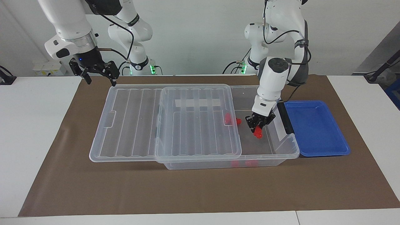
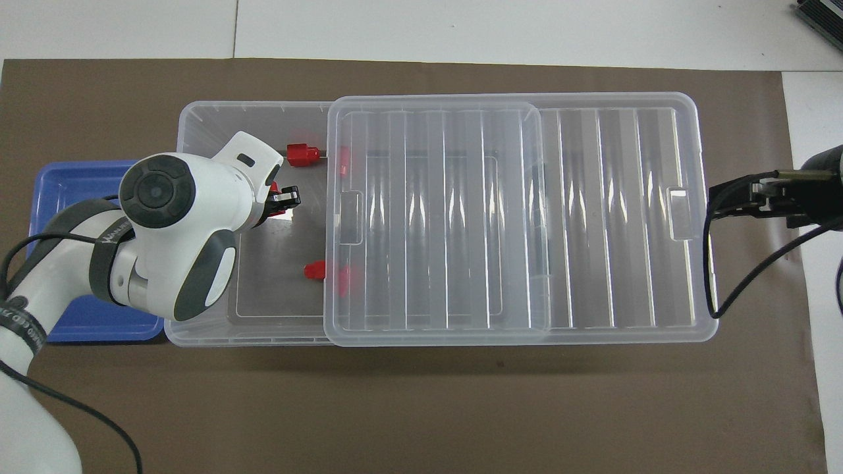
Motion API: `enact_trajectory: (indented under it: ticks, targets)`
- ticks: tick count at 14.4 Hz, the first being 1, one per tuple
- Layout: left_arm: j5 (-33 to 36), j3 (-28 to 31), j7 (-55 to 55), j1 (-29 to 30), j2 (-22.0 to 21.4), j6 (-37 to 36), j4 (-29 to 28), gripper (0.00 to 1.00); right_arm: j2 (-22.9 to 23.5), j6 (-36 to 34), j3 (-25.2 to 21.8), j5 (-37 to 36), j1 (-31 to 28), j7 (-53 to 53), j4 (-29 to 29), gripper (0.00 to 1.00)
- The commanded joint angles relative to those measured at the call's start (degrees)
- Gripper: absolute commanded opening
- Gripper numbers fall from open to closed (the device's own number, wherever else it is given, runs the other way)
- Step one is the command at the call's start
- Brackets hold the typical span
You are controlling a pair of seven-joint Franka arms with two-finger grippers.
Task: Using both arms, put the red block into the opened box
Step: 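Carry the red block from the blue tray into the opened box with the left gripper, then lower the red block into the box and open the left gripper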
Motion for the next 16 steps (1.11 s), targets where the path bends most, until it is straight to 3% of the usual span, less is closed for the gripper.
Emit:
enact_trajectory:
  ticks: [1,3,10,13,14,15,16]
  targets:
    - [4.17,0.99,-2.86,-1.16,2.28,3.70,-0.42,0.00,0.77,-1.33,0.31,-0.65,-0.49,0.86,1.16,1.00]
    - [9.25,0.99,-2.86,-0.81,3.68,4.06,-0.50,0.00,0.42,-0.99,0.31,-0.65,-0.49,0.86,0.28,1.00]
    - [9.71,1.17,-4.35,1.04,7.20,15.56,-5.68,0.00,-0.02,-0.63,0.22,-0.30,-0.49,0.34,-0.61,1.00]
    - [9.71,1.26,-4.09,1.92,7.38,16.28,-6.30,0.00,-0.02,-0.63,0.31,-0.30,-0.49,0.25,-0.61,1.00]
    - [9.71,1.26,-4.00,1.92,7.29,16.10,-6.30,0.20,-0.02,-0.63,0.22,-0.30,-0.49,0.25,-0.61,1.00]
    - [9.71,1.26,-3.91,1.92,7.29,16.01,-6.22,0.73,-0.02,-0.63,0.30,-0.30,-0.49,0.25,-0.61,1.00]
    - [9.71,1.26,-3.65,1.92,7.29,16.01,-6.22,1.00,-0.02,-0.63,0.31,-0.30,-0.40,0.25,-0.61,1.00]
